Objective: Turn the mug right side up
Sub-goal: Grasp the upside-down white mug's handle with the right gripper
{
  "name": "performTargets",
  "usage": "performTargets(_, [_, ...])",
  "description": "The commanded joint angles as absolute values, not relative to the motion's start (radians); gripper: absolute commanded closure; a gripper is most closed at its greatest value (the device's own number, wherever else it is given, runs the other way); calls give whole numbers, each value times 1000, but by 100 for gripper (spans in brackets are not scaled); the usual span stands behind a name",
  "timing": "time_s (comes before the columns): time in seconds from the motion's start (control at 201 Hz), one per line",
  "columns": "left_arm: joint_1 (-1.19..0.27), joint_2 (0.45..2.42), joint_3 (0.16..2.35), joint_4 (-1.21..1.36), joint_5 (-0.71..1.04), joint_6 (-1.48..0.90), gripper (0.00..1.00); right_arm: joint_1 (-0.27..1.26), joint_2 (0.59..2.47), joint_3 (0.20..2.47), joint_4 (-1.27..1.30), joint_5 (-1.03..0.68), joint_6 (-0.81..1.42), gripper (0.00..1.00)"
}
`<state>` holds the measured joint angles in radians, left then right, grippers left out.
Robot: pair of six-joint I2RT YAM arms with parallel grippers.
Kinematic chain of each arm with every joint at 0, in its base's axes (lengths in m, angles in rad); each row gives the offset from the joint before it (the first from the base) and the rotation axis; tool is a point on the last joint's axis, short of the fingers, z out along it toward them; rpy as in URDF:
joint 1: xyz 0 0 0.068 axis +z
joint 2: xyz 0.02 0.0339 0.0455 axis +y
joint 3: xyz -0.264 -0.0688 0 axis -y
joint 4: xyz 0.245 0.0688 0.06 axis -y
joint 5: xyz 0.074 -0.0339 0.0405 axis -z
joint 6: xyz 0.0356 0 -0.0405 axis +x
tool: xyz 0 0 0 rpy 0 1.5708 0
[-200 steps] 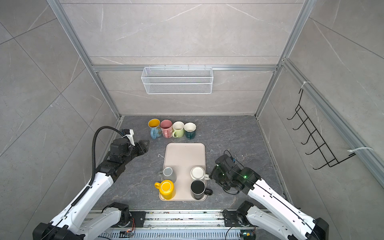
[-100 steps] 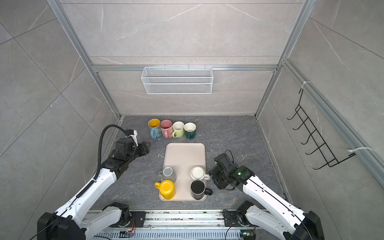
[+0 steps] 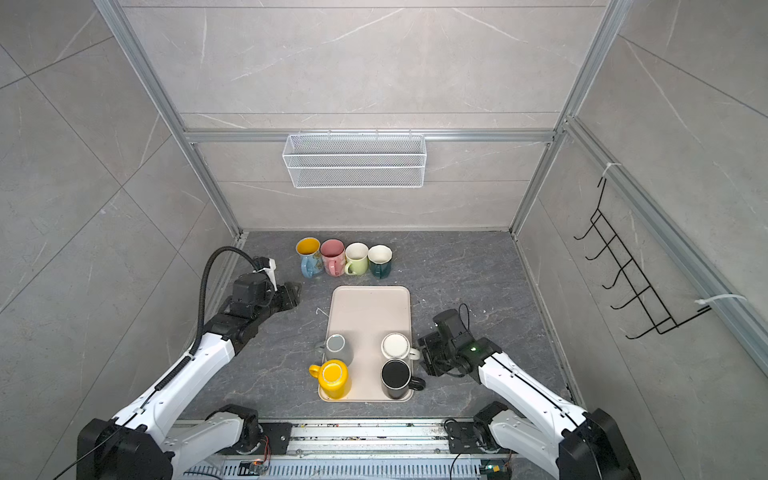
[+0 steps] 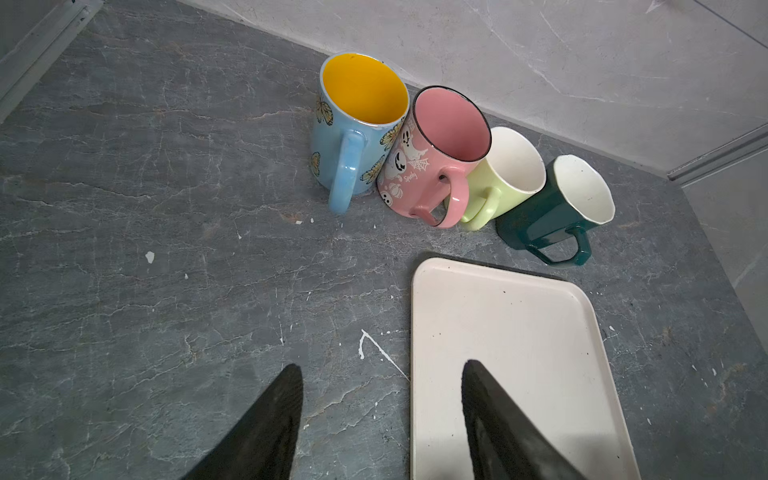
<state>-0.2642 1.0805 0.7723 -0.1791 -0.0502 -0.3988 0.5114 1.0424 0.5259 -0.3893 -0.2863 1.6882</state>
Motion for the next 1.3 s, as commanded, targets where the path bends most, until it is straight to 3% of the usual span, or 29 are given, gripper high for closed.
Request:
performTargets(0.0, [-269, 1078, 812, -160, -57, -382, 36, 503, 1081, 531, -307, -343, 1711, 44])
performTargets(0.334, [-268, 1067, 807, -172, -67, -386, 36, 486, 1180, 566, -244, -393, 1688, 46])
performTargets(0.852, [-268, 1060, 801, -189, -92, -379, 36, 440, 1292, 633, -183, -434, 1630, 64])
performTargets(1.3, [-268, 1060, 802, -201, -106, -370, 36, 434, 1374, 661, -121, -462, 1620, 64])
